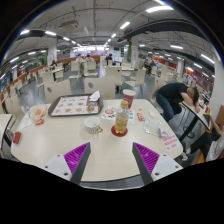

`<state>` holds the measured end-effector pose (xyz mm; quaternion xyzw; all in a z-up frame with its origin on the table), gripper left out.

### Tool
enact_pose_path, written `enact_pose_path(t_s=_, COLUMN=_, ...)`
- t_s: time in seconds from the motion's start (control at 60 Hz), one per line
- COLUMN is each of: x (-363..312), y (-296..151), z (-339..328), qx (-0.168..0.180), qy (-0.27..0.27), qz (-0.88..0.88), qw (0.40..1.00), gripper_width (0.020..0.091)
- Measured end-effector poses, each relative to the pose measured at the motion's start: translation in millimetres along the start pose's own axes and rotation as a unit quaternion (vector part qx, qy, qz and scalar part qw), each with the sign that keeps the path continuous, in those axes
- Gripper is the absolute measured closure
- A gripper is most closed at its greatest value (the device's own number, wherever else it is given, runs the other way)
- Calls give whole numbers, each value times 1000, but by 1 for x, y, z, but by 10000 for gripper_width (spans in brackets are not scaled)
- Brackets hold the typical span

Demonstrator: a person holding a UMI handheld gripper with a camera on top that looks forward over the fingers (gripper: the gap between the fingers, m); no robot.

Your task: Pour water

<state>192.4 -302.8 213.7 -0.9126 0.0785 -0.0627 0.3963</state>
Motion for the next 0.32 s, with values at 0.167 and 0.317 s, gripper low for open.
enact_pose_path(t_s=0.167, x=-3, y=-3, z=-2, qx=-2, qy=-13, qz=-2, qw=1000, gripper_width=252)
enact_pose_path(t_s=0.317, x=-3, y=-2, z=0, qx=-8, qy=-5, qz=-13, qw=1000, gripper_width=253)
Point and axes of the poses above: the point between the fingertips, and its own axes, seen from behind it with the camera up: x to the right, y down, z forward, the way the camera looks, the point moved 9 cm from there along -z, backward, against the way the camera looks, and after that the axes turned 6 degrees about -x, right-handed, at the moved point
